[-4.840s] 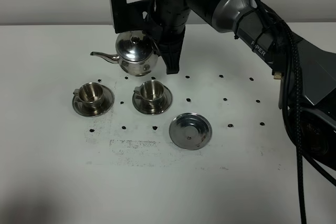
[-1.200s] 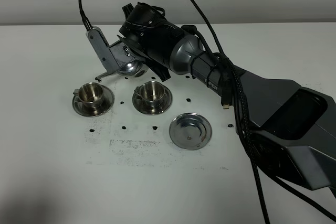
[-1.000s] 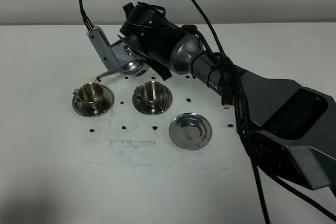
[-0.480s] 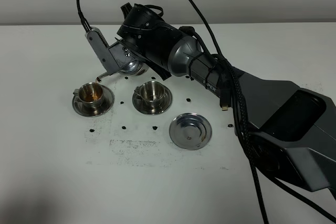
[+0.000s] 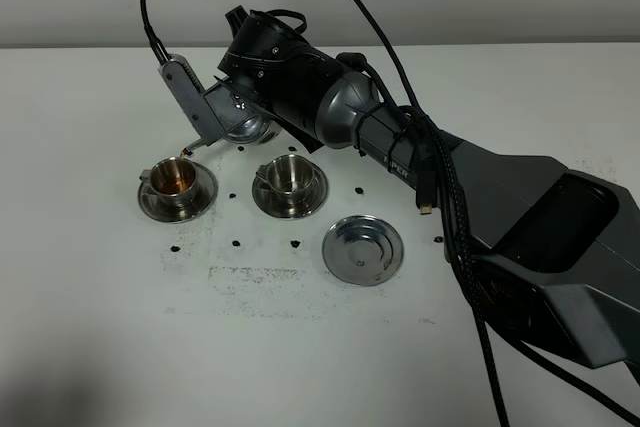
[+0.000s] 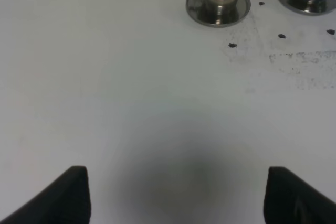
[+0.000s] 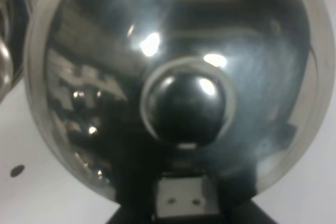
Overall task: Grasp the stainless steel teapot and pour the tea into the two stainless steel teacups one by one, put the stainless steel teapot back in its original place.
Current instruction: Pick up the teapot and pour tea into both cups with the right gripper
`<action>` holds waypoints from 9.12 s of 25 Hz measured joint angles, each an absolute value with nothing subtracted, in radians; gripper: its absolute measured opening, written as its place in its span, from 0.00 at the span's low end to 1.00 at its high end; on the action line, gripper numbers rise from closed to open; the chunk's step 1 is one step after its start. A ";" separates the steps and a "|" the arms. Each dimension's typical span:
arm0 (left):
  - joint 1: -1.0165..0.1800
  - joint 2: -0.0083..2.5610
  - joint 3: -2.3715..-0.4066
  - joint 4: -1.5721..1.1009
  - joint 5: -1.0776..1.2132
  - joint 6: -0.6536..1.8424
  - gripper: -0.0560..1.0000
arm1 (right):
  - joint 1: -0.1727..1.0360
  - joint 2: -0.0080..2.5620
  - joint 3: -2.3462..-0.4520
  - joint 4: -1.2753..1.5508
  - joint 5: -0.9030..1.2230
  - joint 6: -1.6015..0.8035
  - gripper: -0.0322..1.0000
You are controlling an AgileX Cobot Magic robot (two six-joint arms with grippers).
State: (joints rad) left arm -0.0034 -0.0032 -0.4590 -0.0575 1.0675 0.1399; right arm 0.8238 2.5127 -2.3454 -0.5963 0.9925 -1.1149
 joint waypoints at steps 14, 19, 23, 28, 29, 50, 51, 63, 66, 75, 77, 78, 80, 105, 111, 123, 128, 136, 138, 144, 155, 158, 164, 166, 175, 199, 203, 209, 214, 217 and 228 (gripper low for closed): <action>-0.003 -0.003 -0.459 -0.053 1.068 0.140 0.68 | 0.824 2.513 -2.345 -0.626 0.994 -1.101 0.20; -0.003 -0.003 -0.459 -0.053 1.068 0.140 0.68 | 0.824 2.513 -2.345 -0.643 0.994 -1.091 0.20; -0.003 -0.003 -0.459 -0.053 1.068 0.140 0.68 | 0.825 2.513 -2.345 -0.643 0.994 -1.091 0.20; -0.003 -0.003 -0.459 -0.053 1.068 0.140 0.68 | 0.833 2.513 -2.345 -0.644 0.997 -1.085 0.20; -0.003 -0.003 -0.459 -0.053 1.068 0.140 0.68 | 0.833 2.513 -2.345 -0.643 0.997 -1.084 0.20; -0.003 -0.003 -0.459 -0.052 1.068 0.140 0.68 | 0.836 2.513 -2.345 -0.642 1.013 -1.069 0.20; -0.003 -0.003 -0.459 -0.052 1.068 0.140 0.68 | 0.837 2.513 -2.345 -0.642 1.015 -1.069 0.20; -0.003 -0.003 -0.459 -0.052 1.068 0.141 0.68 | 0.844 2.513 -2.345 -0.642 1.018 -1.069 0.20; -0.003 -0.003 -0.459 -0.052 1.068 0.141 0.68 | 0.844 2.513 -2.345 -0.643 1.020 -1.069 0.20; -0.003 -0.003 -0.459 -0.052 1.068 0.141 0.68 | 0.844 2.513 -2.345 -0.651 1.021 -1.069 0.20; -0.003 -0.003 -0.459 -0.052 1.068 0.141 0.68 | 0.844 2.513 -2.345 -0.656 1.021 -1.069 0.20; -0.003 -0.003 -0.459 -0.052 1.068 0.141 0.68 | 0.844 2.513 -2.345 -0.660 1.021 -1.069 0.20; -0.003 -0.003 -0.459 -0.052 1.068 0.140 0.68 | 0.844 2.513 -2.345 -0.667 1.021 -1.069 0.20; -0.003 -0.003 -0.459 -0.052 1.068 0.140 0.68 | 0.844 2.512 -2.345 -0.692 1.023 -1.069 0.20; -0.003 -0.003 -0.459 -0.052 1.068 0.140 0.68 | 0.845 2.512 -2.345 -0.692 1.023 -1.066 0.20; -0.003 -0.003 -0.459 -0.051 1.068 0.140 0.68 | 0.844 2.506 -2.345 -0.617 1.024 -1.066 0.20; -0.003 -0.003 -0.459 -0.051 1.068 0.140 0.68 | 0.845 2.476 -2.345 -0.566 1.026 -1.066 0.20; -0.003 -0.003 -0.459 -0.051 1.068 0.141 0.68 | 0.845 2.408 -2.345 -0.398 1.118 -1.077 0.20; -0.003 -0.003 -0.459 -0.051 1.068 0.141 0.68 | 0.845 2.375 -2.345 -0.354 1.155 -1.075 0.20; -0.003 -0.003 -0.459 -0.051 1.068 0.141 0.68 | 0.845 2.284 -2.345 -0.274 1.234 -0.771 0.20; -0.003 -0.003 -0.459 -0.051 1.068 0.141 0.68 | 0.845 2.204 -2.240 -0.118 1.241 -0.232 0.20; -0.003 -0.003 -0.459 -0.051 1.068 0.141 0.68 | 0.842 2.186 -2.169 -0.112 1.243 -0.189 0.20; -0.003 -0.003 -0.459 -0.051 1.068 0.141 0.68 | 0.792 2.126 -2.036 -0.106 1.241 -0.141 0.20; -0.003 -0.003 -0.459 -0.051 1.068 0.141 0.68 | 0.776 2.105 -1.975 -0.099 1.240 -0.129 0.20; -0.003 -0.003 -0.459 -0.052 1.068 0.140 0.68 | 0.764 2.006 -1.648 0.059 1.124 -0.112 0.20; -0.003 -0.003 -0.459 -0.053 1.068 0.140 0.68 | 0.875 2.143 -1.573 0.196 0.797 -0.159 0.20; -0.003 -0.003 -0.459 -0.053 1.068 0.140 0.68 | 0.883 2.152 -1.573 0.197 0.797 -0.169 0.20; -0.003 -0.003 -0.459 -0.053 1.068 0.140 0.68 | 0.885 2.155 -1.573 0.203 0.790 -0.177 0.20; -0.003 -0.003 -0.459 -0.053 1.068 0.140 0.68 | 0.885 2.137 -1.573 0.195 0.806 -0.177 0.20; -0.003 -0.003 -0.459 -0.053 1.068 0.141 0.68 | 0.885 2.093 -1.573 0.167 0.826 -0.177 0.20; -0.003 -0.003 -0.459 -0.053 1.068 0.141 0.68 | 0.760 1.994 -1.580 -0.019 0.960 -0.200 0.20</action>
State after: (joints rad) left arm -0.0034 -0.0032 -0.4590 -0.0525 1.0675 0.1407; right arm 0.7604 1.9940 -1.5803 -0.0190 0.9604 -0.2003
